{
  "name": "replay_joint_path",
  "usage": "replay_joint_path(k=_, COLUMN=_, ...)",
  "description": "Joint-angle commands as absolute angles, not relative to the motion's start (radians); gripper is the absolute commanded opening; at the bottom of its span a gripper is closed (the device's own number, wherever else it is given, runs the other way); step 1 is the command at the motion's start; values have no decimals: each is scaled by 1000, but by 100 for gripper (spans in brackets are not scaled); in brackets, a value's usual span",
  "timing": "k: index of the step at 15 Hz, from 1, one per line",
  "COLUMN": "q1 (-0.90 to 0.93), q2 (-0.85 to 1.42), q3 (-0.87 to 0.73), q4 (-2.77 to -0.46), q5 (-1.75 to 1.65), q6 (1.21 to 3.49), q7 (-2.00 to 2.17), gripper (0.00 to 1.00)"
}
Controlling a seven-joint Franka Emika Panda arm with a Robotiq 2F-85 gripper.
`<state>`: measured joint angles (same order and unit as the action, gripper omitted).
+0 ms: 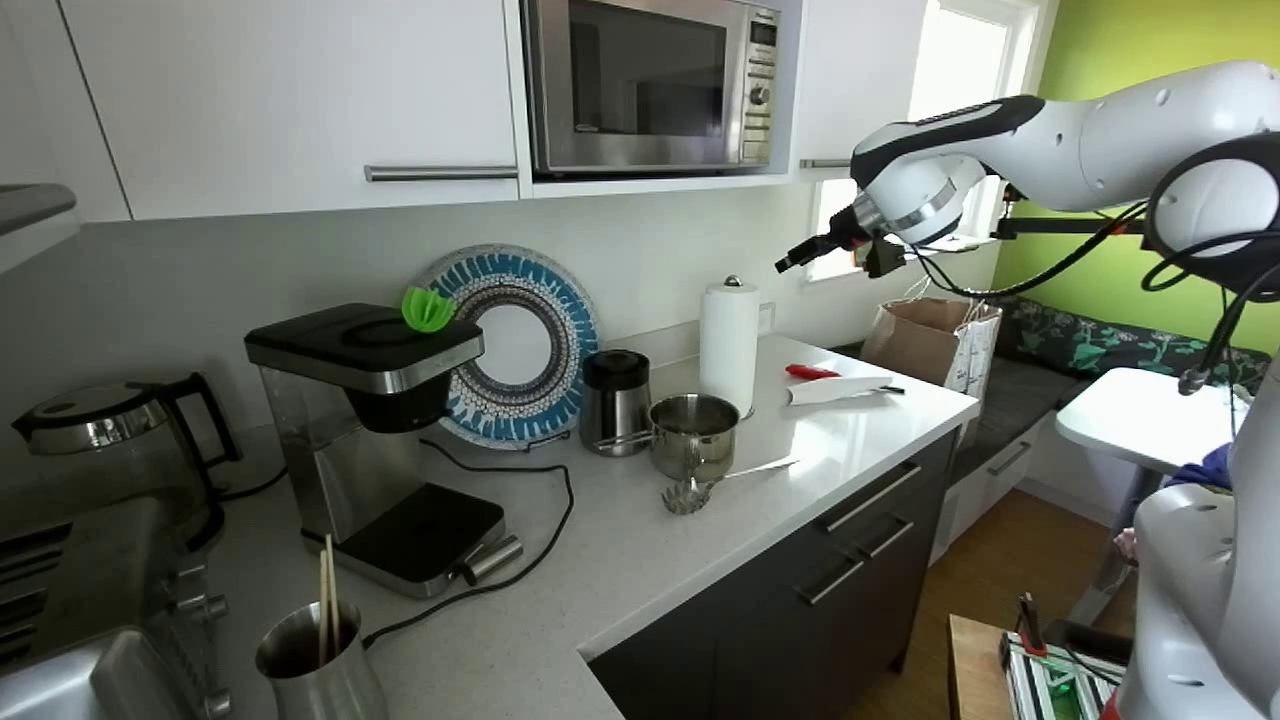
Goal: Pick up the paper tower roll stand and move it to the left together with the paper towel roll
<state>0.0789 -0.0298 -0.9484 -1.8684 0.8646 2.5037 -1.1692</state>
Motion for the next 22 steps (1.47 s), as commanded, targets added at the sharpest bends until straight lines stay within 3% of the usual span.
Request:
replay_joint_path(k=1, q1=40, q2=158, q3=-997, q4=-1730, q5=1065, q6=2370, q7=-1257, gripper=100)
replay_joint_path(k=4, q1=-35, q2=279, q3=-983, q4=-1656, q5=1152, q6=2272, q7=-1232, gripper=100)
replay_joint_path(k=5, q1=-94, q2=141, q3=-843, q4=-1730, q5=1061, q6=2377, q7=-1234, gripper=100)
replay_joint_path(k=16, q1=-392, q2=234, q3=-517, q4=-1675, q5=1295, q6=2383, q7=-1461, gripper=100)
replay_joint_path(k=22, q1=-488, q2=283, q3=-437, q4=-1622, q5=1329, q6=2372, q7=-1473, gripper=96)
